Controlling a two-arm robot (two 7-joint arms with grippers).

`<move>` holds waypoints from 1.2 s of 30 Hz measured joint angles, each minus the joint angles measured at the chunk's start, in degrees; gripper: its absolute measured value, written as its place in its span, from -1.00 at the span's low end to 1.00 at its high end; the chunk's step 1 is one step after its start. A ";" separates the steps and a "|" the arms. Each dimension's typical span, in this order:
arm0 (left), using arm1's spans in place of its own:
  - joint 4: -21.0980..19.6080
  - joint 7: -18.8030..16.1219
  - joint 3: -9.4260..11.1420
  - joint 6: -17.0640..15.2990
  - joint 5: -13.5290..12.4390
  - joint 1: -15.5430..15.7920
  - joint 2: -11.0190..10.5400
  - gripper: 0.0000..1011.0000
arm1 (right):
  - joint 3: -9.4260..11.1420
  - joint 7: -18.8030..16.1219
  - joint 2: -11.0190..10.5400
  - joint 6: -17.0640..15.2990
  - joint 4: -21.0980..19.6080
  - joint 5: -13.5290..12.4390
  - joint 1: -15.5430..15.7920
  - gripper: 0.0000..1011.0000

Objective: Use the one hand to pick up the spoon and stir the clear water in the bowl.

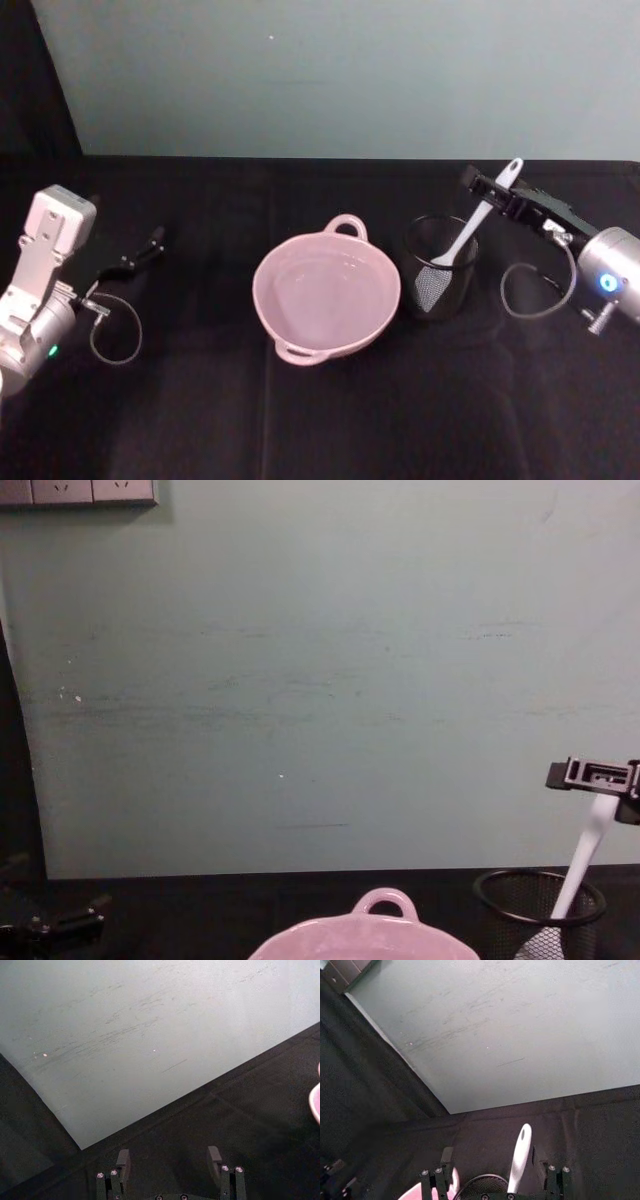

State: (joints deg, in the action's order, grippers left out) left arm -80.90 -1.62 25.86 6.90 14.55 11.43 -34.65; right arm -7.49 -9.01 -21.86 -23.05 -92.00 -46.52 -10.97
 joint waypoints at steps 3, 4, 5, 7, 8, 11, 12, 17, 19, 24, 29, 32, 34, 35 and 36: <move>0.00 0.00 0.00 0.00 0.00 0.00 0.00 1.00 | 0.40 0.06 -1.35 0.07 -2.52 -0.45 1.81 0.98; 0.00 0.00 0.00 0.00 0.00 0.00 0.00 1.00 | 0.52 0.08 -1.76 0.14 -3.29 -0.51 2.37 0.98; 0.00 0.00 0.00 0.00 0.00 0.00 0.00 1.00 | 0.65 0.07 -2.22 0.26 -3.99 -0.56 2.98 0.98; 0.00 0.00 0.00 0.00 0.00 0.00 0.00 1.00 | 1.06 -0.02 -3.82 1.05 -6.38 -0.39 5.00 0.98; 0.00 0.00 0.00 0.00 0.00 0.00 0.00 1.00 | 1.21 -0.06 -4.44 1.42 -7.16 -0.21 5.73 0.98; 0.00 0.00 0.00 0.00 0.00 0.00 0.00 1.00 | 1.95 -0.45 -6.56 3.63 -9.55 0.95 8.51 0.98; 0.00 0.00 0.00 0.00 0.00 0.00 0.00 1.00 | 2.42 -0.50 -7.41 4.99 -10.27 1.49 9.73 0.98; 0.00 0.00 0.00 0.00 0.00 0.00 0.00 1.00 | 3.37 -0.49 -8.96 10.79 -10.20 4.47 12.38 0.98; 0.00 0.00 0.00 0.00 0.00 0.00 0.00 1.00 | 3.50 -0.49 -9.16 12.81 -9.66 5.91 12.89 0.98; 0.00 0.00 0.00 0.00 0.00 0.00 0.00 1.00 | 3.34 -0.79 -9.37 20.71 -6.99 12.92 14.29 0.98; 0.00 0.00 0.00 0.00 0.00 0.00 0.00 1.00 | 2.68 -0.04 -8.98 27.13 -4.91 19.46 14.85 0.98; 0.00 0.00 0.00 0.00 0.00 0.00 0.00 1.00 | 2.26 0.71 -8.41 29.51 -3.64 22.44 14.91 0.98; 0.00 0.00 0.00 0.00 0.00 0.00 0.00 1.00 | 2.07 1.24 -7.79 30.57 -2.71 23.98 14.78 0.98; 0.00 0.00 0.00 0.00 0.00 0.00 0.00 1.00 | 2.06 1.36 -7.54 30.82 -2.40 24.33 14.72 0.98; 0.00 0.00 0.00 0.00 0.00 0.00 0.00 1.00 | 2.06 1.54 -7.28 31.05 -2.12 24.62 14.65 0.98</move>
State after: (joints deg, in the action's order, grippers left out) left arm -80.90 -1.62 25.86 6.91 14.55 11.43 -34.65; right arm -5.43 -7.47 -29.14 8.00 -94.11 -21.90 3.68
